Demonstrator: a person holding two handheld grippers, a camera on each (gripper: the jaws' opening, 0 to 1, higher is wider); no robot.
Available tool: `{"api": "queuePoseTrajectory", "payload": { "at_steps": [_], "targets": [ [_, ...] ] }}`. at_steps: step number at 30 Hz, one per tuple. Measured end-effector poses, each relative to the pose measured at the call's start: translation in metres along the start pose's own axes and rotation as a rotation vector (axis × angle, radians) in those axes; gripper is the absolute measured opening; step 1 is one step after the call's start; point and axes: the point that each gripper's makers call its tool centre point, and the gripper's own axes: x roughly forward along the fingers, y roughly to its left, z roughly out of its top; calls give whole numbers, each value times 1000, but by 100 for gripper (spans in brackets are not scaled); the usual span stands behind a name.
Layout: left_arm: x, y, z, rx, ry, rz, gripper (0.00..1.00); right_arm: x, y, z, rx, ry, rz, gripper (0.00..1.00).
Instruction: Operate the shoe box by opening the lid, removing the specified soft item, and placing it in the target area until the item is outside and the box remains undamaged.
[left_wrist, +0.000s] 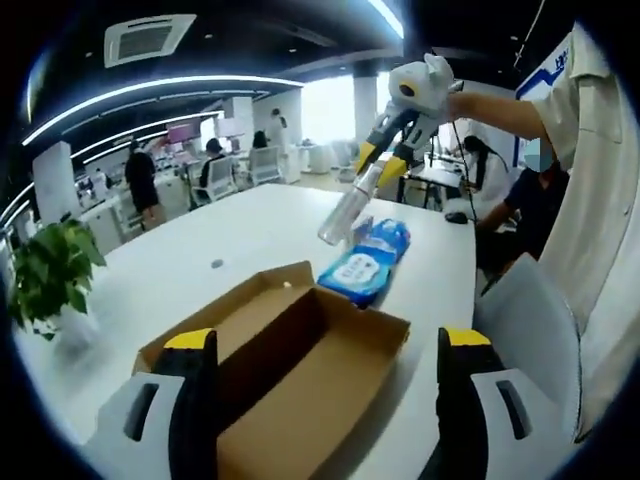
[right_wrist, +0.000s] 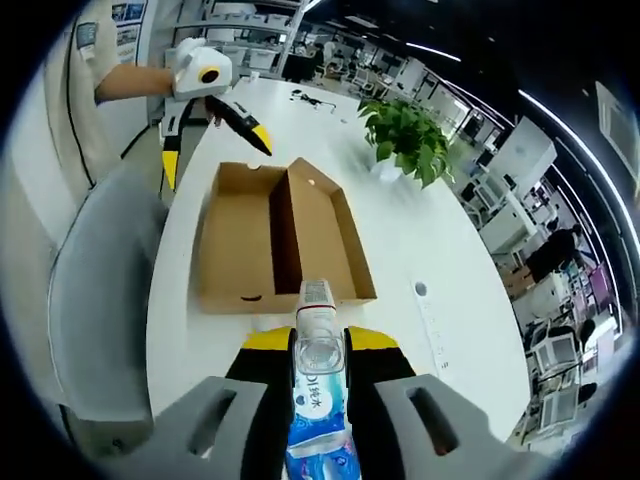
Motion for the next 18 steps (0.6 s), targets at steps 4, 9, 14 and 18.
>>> {"api": "queuePoseTrajectory", "payload": {
  "at_steps": [4,9,14,18],
  "targets": [
    [-11,8,-4,-12,-9,48,95,4,-12,-9,18,31,10,16],
    [-22,15,-12,-29,5,76,98,12,-24,-23,35,82,25,16],
    [-30,18,-18,-51,12,94,100,22,-28,-35,41,138,58,16],
    [-34,19,-21,-65,12,108,100,30,-32,-45,46,183,82,16]
  ]
}}
